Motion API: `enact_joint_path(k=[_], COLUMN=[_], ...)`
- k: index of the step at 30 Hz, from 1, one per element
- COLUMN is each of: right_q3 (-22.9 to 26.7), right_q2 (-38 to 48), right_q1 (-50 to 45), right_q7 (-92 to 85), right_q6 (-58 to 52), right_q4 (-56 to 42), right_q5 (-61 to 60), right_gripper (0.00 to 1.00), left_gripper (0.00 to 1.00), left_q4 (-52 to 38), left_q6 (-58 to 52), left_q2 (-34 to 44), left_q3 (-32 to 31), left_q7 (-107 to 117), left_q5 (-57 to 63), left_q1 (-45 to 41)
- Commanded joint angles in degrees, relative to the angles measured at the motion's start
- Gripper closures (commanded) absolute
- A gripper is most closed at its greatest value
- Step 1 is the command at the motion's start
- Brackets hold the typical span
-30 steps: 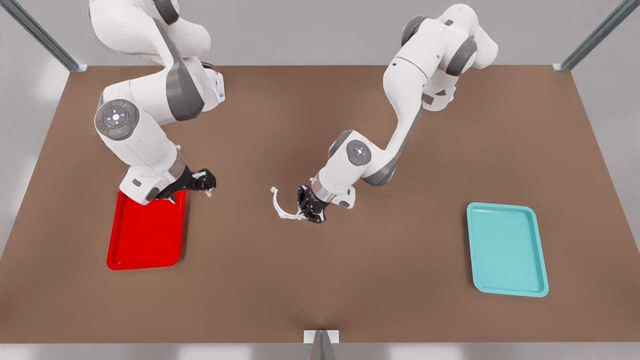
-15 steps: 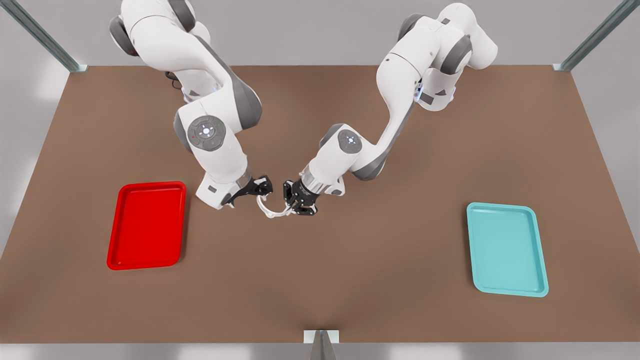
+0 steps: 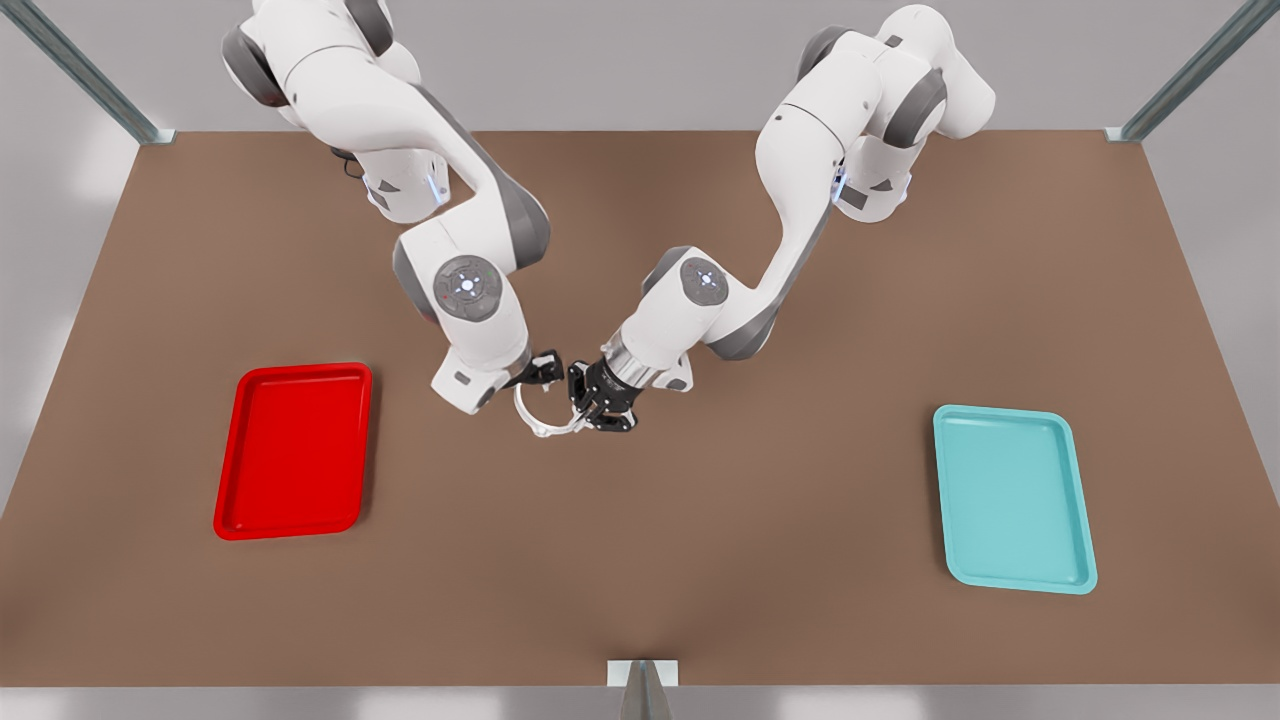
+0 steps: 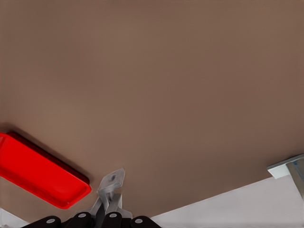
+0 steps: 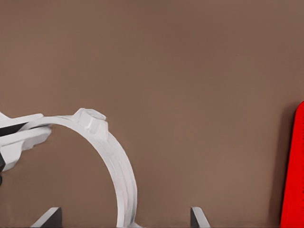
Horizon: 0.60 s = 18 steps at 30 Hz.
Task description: Take the drainage pipe clamp from the left arm, pass it to the right arm, and place it in the plate on the right side
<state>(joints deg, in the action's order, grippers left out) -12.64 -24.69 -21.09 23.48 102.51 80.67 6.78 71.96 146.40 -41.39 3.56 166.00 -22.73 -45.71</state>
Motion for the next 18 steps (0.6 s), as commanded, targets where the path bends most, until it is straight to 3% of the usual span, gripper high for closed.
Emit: enact_joint_path(k=[1, 4, 6, 8, 11, 14, 16, 18], right_q3=[-0.02, -0.02, -0.02, -0.02, -0.02, -0.02, -0.02, -0.02], right_q2=[-0.01, -0.01, -0.01, -0.01, -0.01, -0.01, -0.01, -0.01], right_q1=[0.08, -0.01, -0.09, -0.09, -0.18, -0.09, -0.09, -0.09], right_q7=[4.47, 4.47, 4.47, 4.47, 4.47, 4.47, 4.47, 4.47], right_q6=[1.38, 2.08, 2.17, 2.25, 2.17, 2.17, 2.17, 2.17], right_q4=[0.54, 0.98, 0.98, 0.98, 0.98, 1.07, 1.07, 0.98], right_q5=[0.78, 1.22, 1.22, 1.22, 1.22, 1.22, 1.22, 1.22], right_gripper=[0.04, 0.29, 0.34, 0.49, 0.58, 0.73, 0.79, 0.79], left_gripper=[0.79, 0.79, 0.79, 0.79, 0.79, 0.79, 0.0, 0.0], left_q4=[-0.06, 0.02, -0.06, -0.06, -0.06, 0.02, 0.02, -0.06], left_q6=[-0.06, -0.06, -0.06, -0.06, -0.06, -0.06, 0.02, 0.02], left_q2=[0.08, 0.08, 0.08, 0.0, 0.0, -0.09, 0.0, 0.08], left_q3=[-0.04, -0.04, 0.05, 0.05, -0.04, -0.04, 0.05, 0.05], left_q7=[44.41, 44.41, 44.41, 44.41, 44.41, 44.41, 44.41, 43.62], left_q5=[0.23, 0.23, 0.14, 0.14, 0.14, 0.14, 0.4, 0.4], left_q1=[0.0, 0.0, 0.0, -0.09, -0.17, -0.17, -0.44, -0.44])
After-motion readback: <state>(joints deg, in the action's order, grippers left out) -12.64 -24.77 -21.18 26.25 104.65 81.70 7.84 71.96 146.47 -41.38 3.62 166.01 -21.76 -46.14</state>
